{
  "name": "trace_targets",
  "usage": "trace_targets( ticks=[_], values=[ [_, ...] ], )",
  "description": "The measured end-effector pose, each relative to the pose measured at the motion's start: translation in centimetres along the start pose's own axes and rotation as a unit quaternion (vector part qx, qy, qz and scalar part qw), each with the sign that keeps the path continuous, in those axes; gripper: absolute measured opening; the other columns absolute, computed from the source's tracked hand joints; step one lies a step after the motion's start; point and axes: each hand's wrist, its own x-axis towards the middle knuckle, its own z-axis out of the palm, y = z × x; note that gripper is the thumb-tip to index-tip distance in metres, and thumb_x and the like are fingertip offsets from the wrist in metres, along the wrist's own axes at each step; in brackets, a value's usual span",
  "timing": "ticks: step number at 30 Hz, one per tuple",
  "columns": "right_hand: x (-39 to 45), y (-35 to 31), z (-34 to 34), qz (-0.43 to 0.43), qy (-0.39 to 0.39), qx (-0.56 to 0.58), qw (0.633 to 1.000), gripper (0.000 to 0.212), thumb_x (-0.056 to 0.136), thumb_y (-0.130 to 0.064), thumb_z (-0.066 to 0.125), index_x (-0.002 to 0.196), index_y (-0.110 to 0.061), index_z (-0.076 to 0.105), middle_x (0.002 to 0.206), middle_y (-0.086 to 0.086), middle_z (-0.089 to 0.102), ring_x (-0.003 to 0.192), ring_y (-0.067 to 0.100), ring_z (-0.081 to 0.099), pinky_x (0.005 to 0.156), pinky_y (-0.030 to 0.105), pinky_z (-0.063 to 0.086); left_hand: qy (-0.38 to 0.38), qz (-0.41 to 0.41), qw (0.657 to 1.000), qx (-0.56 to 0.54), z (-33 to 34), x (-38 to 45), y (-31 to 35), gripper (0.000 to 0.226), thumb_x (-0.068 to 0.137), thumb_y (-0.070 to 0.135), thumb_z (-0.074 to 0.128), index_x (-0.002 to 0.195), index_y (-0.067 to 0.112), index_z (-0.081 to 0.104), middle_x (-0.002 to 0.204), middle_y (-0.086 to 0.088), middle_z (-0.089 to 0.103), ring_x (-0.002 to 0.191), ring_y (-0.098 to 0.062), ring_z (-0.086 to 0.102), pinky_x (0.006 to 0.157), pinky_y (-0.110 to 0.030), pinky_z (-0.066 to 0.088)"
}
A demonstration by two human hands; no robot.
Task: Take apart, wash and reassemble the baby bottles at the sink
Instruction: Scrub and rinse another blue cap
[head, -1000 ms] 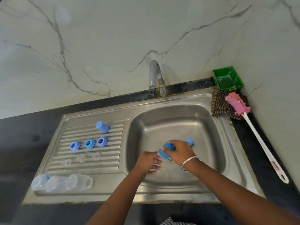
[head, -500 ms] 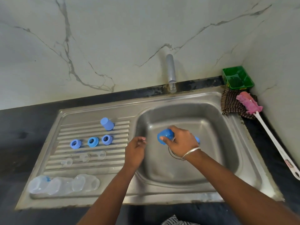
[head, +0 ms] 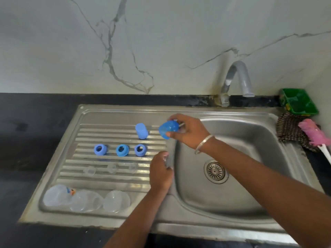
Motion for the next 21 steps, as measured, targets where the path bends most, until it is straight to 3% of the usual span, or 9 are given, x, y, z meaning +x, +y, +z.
trace_targets(
  ticks=[5, 10, 16, 21],
  values=[
    [8.0, -5.2, 6.2, -0.138, -0.127, -0.200, 0.962, 0.045, 0.075, -0.032, 0.078, 0.115, -0.022, 0.061, 0.103, -0.001, 0.068, 0.090, 0.021, 0.063, 0.084, 0.037, 0.052, -0.018, 0.015, 0.999, -0.025, -0.6, 0.2, -0.8, 0.049, 0.070, 0.004, 0.075, 0.115, 0.021, 0.065, 0.095, 0.007, 0.060, 0.083, -0.014, 0.058, 0.084, -0.029, 0.048],
    [12.2, -6.5, 12.3, -0.183, -0.228, -0.360, 0.886, 0.048, 0.080, -0.026, 0.073, 0.124, -0.017, 0.056, 0.118, 0.006, 0.062, 0.105, 0.026, 0.058, 0.085, 0.036, 0.048, -0.029, 0.006, 0.999, -0.042, -0.7, 0.3, -1.2, 0.048, 0.072, 0.008, 0.077, 0.115, 0.025, 0.064, 0.096, 0.009, 0.058, 0.080, -0.012, 0.058, 0.082, -0.027, 0.049],
    [14.3, -5.7, 14.6, -0.170, -0.250, -0.442, 0.845, 0.043, 0.079, -0.024, 0.069, 0.120, -0.026, 0.055, 0.109, 0.001, 0.060, 0.095, 0.023, 0.059, 0.073, 0.036, 0.052, -0.031, 0.014, 0.998, -0.051, -0.5, 0.3, -1.4, 0.047, 0.072, 0.009, 0.075, 0.113, 0.028, 0.061, 0.100, 0.012, 0.060, 0.092, -0.012, 0.059, 0.085, -0.033, 0.051],
    [14.4, -4.8, 15.2, -0.170, -0.251, -0.494, 0.815, 0.045, 0.082, -0.034, 0.071, 0.123, -0.030, 0.054, 0.111, -0.003, 0.061, 0.094, 0.020, 0.056, 0.071, 0.031, 0.039, -0.021, 0.018, 0.998, -0.054, -0.3, 0.5, -1.4, 0.045, 0.071, 0.006, 0.074, 0.109, 0.026, 0.061, 0.096, 0.014, 0.057, 0.091, -0.013, 0.059, 0.084, -0.033, 0.052]
  ],
)
